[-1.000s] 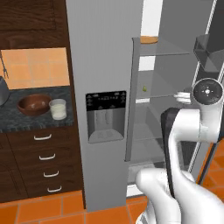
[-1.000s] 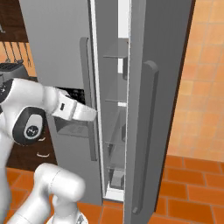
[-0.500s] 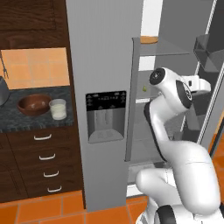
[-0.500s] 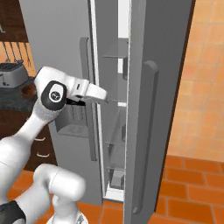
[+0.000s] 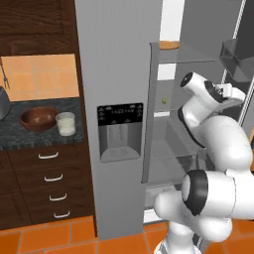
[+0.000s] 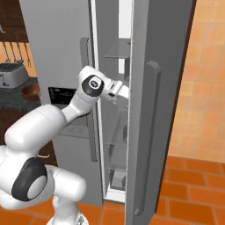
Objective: Grab a lemon wedge from the fridge and one ice cube from the ice bowl, and put them in the glass of lemonade.
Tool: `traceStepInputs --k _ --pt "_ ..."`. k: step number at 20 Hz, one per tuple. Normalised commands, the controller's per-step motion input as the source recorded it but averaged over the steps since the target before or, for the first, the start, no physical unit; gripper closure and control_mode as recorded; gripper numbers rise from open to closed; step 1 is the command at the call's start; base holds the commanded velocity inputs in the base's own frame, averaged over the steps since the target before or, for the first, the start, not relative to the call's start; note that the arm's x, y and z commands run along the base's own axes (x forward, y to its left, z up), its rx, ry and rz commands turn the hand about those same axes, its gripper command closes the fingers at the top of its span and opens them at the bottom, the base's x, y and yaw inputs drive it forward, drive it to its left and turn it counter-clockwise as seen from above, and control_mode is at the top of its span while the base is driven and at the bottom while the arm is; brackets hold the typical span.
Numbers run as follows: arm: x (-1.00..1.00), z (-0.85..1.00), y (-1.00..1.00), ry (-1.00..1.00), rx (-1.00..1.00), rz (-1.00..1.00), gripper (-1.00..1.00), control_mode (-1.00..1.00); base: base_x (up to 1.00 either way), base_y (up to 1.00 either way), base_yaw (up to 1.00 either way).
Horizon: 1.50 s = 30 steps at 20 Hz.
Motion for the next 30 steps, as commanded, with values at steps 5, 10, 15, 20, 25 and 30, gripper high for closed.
traceStepInputs --k 5,10,15,20,25,30 --pt "0.00 -0.09 -1.00 0.00 0.00 -0.19 -1.00 -1.00 0.00 0.00 0.00" --pt "-0.08 0.00 -1.00 -0.04 0.03 -0.13 -1.00 -1.00 0.00 0.00 0.00" --pt "-0.49 -0.08 -0.61 -0.18 0.08 -0.02 -1.00 -1.00 0.00 0.00 0.00" --pt "-0.70 0.01 0.57 -0.28 0.02 0.05 -1.00 -1.00 0.00 0.00 0.00" --pt "-0.43 0.00 1.00 -0.20 0.03 0.17 -1.00 -1.00 0.00 0.00 0.00" --pt "-0.01 -0.05 0.97 0.00 0.31 0.53 -1.00 -1.00 0.00 0.00 0.00"
